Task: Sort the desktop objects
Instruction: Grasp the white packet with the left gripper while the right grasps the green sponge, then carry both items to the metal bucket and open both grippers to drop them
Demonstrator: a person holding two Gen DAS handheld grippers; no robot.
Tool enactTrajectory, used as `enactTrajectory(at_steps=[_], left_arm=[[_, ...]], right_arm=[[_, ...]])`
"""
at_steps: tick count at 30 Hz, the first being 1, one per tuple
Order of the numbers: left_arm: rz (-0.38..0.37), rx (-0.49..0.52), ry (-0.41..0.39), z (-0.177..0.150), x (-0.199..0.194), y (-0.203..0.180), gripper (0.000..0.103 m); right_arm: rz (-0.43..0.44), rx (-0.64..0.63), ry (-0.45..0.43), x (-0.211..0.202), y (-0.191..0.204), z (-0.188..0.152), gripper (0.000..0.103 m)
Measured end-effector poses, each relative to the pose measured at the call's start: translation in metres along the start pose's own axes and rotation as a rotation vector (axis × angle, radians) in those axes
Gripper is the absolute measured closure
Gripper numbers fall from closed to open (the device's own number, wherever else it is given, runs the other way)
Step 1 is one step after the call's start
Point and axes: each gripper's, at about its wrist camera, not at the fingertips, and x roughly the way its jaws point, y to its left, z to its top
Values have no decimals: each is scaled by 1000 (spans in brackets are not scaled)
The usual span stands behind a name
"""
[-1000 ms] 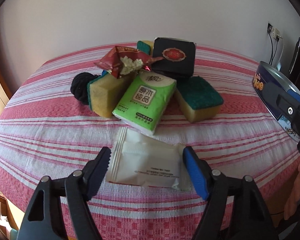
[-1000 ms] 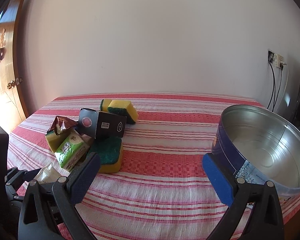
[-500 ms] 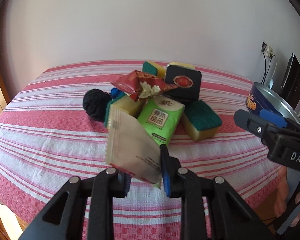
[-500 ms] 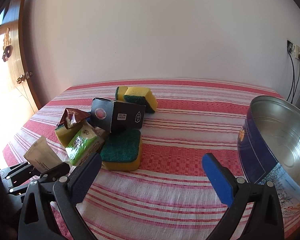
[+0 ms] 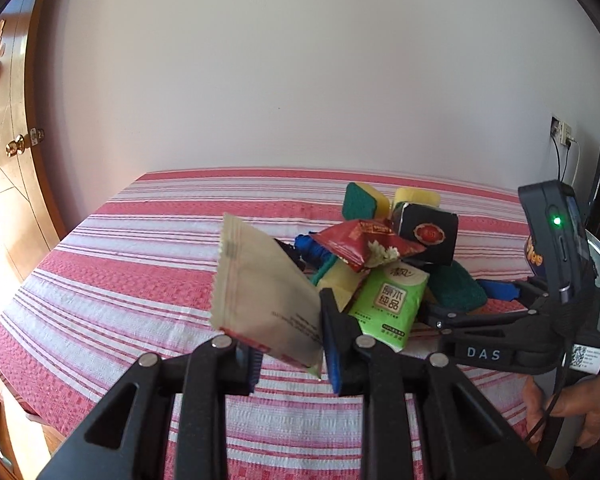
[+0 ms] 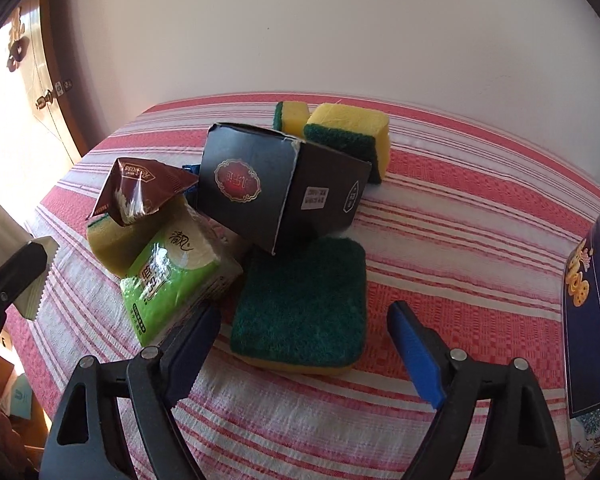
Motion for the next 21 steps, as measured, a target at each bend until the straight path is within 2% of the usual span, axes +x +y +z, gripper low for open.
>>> enactTrajectory(at_steps=[1,3,10,16,21], left_arm=[[-1,-4,4,0,1,2,79],[-1,-11,9,-1,2,5,79],[-9,-21,16,0,3,6,79],[-27,6,1,4,0,-11,79],[-76,29,-22,14,0,-33,79]], right_arm=[[-12,-5,12,4,1,1,35],[-38,-12,9,6,2,1,42],[-16,42,-27,-13,-14,-10,44],[-9,103,-123,-57,-36,-23,44],[-41,147,-197,-91,-51,-26,44]])
